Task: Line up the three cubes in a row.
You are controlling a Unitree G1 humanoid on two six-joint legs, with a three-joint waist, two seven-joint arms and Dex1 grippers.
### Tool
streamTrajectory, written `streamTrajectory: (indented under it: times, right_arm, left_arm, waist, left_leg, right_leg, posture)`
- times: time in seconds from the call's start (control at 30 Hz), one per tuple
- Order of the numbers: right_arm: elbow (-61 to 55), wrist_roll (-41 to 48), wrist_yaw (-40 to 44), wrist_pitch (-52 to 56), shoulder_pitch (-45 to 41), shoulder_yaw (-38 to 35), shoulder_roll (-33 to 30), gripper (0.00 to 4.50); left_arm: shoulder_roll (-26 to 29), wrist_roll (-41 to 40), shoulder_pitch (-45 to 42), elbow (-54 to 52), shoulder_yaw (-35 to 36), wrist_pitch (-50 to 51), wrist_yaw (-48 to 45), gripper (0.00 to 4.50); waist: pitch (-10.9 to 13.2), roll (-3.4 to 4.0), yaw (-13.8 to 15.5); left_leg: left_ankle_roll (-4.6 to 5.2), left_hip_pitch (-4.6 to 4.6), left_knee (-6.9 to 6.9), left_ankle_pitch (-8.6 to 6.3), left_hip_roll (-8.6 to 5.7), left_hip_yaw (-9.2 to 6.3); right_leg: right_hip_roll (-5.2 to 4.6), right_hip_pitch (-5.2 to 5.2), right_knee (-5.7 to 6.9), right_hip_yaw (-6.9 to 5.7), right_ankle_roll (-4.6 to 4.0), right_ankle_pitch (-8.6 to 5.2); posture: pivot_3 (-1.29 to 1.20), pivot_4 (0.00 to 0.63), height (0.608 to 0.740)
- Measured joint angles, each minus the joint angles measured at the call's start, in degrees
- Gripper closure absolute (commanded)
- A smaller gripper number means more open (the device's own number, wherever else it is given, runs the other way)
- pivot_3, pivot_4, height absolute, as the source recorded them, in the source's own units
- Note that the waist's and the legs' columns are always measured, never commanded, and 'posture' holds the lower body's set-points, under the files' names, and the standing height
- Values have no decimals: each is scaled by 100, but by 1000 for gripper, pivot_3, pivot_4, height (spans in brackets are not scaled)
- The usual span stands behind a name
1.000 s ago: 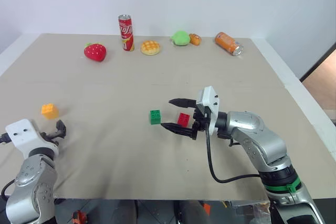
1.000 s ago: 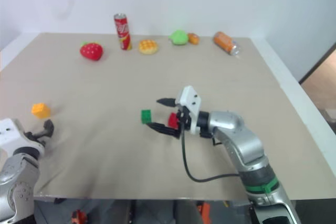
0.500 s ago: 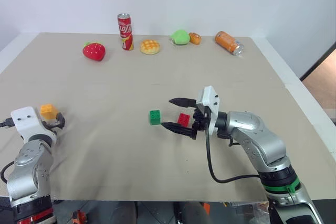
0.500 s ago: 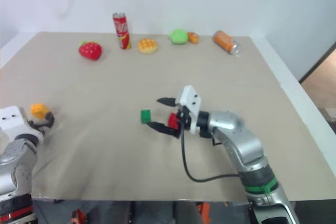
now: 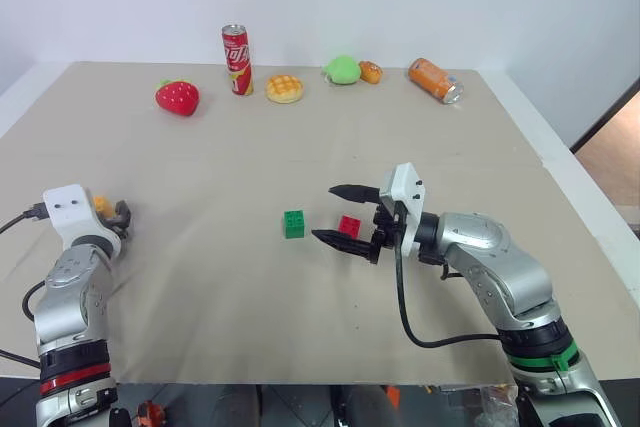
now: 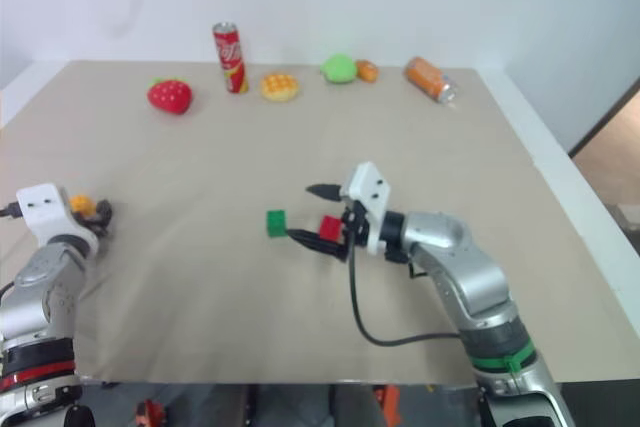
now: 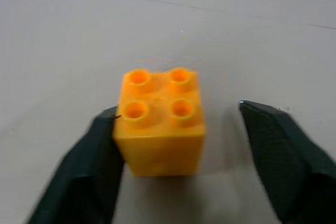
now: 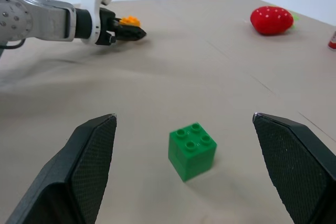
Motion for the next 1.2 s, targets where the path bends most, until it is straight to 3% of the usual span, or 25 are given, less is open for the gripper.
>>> streamTrajectory:
  times: [0.03, 0.07, 0.37, 0.5, 0.7, 0.83, 0.97, 1.2]
  right_arm:
    - [0, 0, -6, 0, 0, -6, -4, 174]
    - [0, 0, -10, 0, 0, -13, -5, 174]
    - [7, -15, -13, -3, -2, -23, -11, 174]
    - [16, -74, -14, -6, -11, -23, -14, 174]
    - [-38, -111, -104, 5, 41, -124, -66, 174]
    - [-399, -106, -294, 134, 424, -392, -250, 174]
    - [-734, -76, -466, 285, 666, -538, -304, 174]
    - [-1038, 16, -675, 479, 859, -692, -344, 174]
  left_arm:
    - [-18, -11, 8, -5, 21, -13, 26, 3002]
    - [-36, -31, 24, -17, 37, -22, 33, 3180]
    - [-155, -36, -50, -32, -279, -205, -308, 3172]
    - [154, -77, -648, 364, -976, -737, -1648, 3172]
    - [763, -454, -1021, 780, -2119, -1776, -4906, 3172]
    - [1259, -449, -1334, 2039, -2522, -2583, -6961, 3172]
    - [1361, -252, -2309, 3581, -2558, -3206, -7751, 3172]
    - [1154, 4, -3333, 5172, -2583, -3843, -8547, 3172]
  waist:
    - [0, 0, 0]
    - [0, 0, 0]
    - [0, -1, 34]
    - [2, -4, 35]
    - [2, -2, -39]
    - [3, -1, -35]
    - [3, -1, 0]
    - [2, -2, 4]
  left_leg:
    - [0, 0, 0, 0, 0, 0]
    - [0, 0, 1, 0, 0, 0]
    - [-9, -2, 3, 6, -1, -1]
    - [-37, -19, 6, 23, -2, -2]
    - [-37, -20, -18, 22, 3, 2]
    - [-32, -23, -27, 20, 18, -4]
    - [-30, -36, -8, 21, 19, -5]
    - [-30, -52, 7, 21, 16, -5]
  right_leg:
    - [0, 1, 0, 0, 0, 0]
    - [-1, 1, 0, 0, 0, 0]
    - [-2, 2, 0, -2, 2, 2]
    - [-3, -10, -1, -4, 2, 11]
    - [2, -29, 0, 1, -6, 4]
    - [20, -40, 4, -2, -17, -7]
    - [20, -40, 4, -4, -14, -1]
    - [16, -40, 1, -3, -7, 2]
  posture:
    - [0, 150, 740]
    - [0, 150, 740]
    - [0, 150, 740]
    - [0, 150, 740]
    - [0, 150, 740]
    - [0, 150, 740]
    - [0, 150, 740]
    - [0, 150, 740]
